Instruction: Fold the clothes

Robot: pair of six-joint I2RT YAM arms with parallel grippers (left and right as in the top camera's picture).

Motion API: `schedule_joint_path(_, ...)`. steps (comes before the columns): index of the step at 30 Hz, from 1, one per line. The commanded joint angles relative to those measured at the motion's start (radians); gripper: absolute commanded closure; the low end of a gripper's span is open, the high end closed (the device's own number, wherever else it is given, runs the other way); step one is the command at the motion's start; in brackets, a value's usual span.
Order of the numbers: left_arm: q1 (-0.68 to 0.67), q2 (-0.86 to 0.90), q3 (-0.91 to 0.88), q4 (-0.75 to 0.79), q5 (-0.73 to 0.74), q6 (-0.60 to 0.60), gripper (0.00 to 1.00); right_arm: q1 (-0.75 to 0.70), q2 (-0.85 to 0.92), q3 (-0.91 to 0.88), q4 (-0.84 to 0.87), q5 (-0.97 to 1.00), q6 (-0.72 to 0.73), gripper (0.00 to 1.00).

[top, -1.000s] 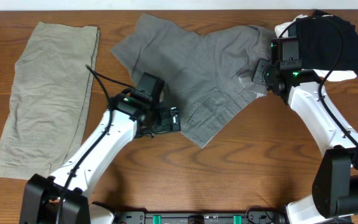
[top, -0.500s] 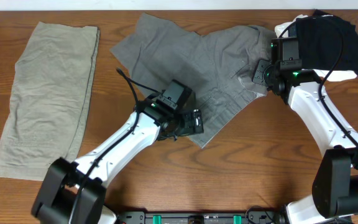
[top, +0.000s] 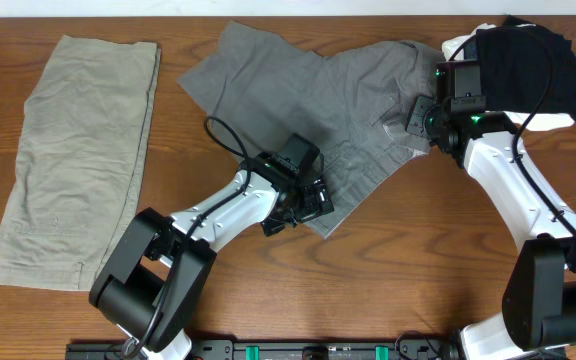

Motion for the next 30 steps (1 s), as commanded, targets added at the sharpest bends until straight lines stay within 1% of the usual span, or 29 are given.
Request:
schedule_joint_path(1,-0.002,0.001,-0.008,0.001,0.009,-0.013,0.0,-0.003,0.001,0.008,0.004,0.008,0.016,0.94)
schedule_joint_path(2,-0.002,0.001,-0.008,0.002,0.009,-0.013,0.0,-0.003,0.001,0.008,0.005,0.007,0.016,0.94)
schedule_joint_path(5,-0.004,0.001,-0.008,0.015,0.01,-0.012,0.04,-0.003,0.001,0.008,0.005,0.008,0.016,0.93)
schedule_joint_path(9,-0.013,0.001,-0.008,0.039,0.01,-0.003,0.12,-0.003,0.001,0.008,0.003,0.008,0.016,0.94)
schedule_joint_path(14,-0.03,0.001,-0.008,0.088,0.047,0.087,0.16,-0.003,0.001,0.008,0.003,0.011,0.016,0.93)
schedule_joint_path(16,-0.041,0.001,-0.008,0.094,0.046,0.106,0.17,-0.003,0.001,0.008,0.003,0.015,0.016,0.93)
schedule_joint_path(18,-0.052,0.001,-0.008,0.094,0.042,0.113,0.21,-0.003,0.001,0.008,0.003,0.015,0.016,0.93)
schedule_joint_path(19,-0.056,0.001,-0.008,0.095,0.041,0.115,0.24,-0.003,0.001,0.008,0.003,0.015,0.016,0.93)
schedule_joint_path(20,-0.058,0.001,-0.008,0.096,0.041,0.121,0.31,-0.003,0.001,0.008,0.003,0.015,0.016,0.92)
schedule_joint_path(23,-0.063,0.001,-0.008,0.102,0.039,0.129,0.59,-0.003,0.001,0.008,0.003,0.015,0.016,0.92)
schedule_joint_path(24,-0.063,0.001,-0.008,0.103,0.039,0.129,0.67,-0.003,0.001,0.008,0.003,0.015,0.015,0.92)
schedule_joint_path(26,-0.063,0.001,-0.008,0.102,0.038,0.135,0.87,-0.003,0.001,0.008,0.003,0.015,0.015,0.92)
schedule_joint_path(27,-0.063,0.001,-0.008,0.102,0.039,0.141,0.94,-0.003,0.001,0.008,0.003,0.015,0.015,0.92)
schedule_joint_path(30,-0.053,0.0,-0.006,0.101,0.039,0.151,0.94,-0.003,0.001,0.008,-0.002,0.015,0.008,0.92)
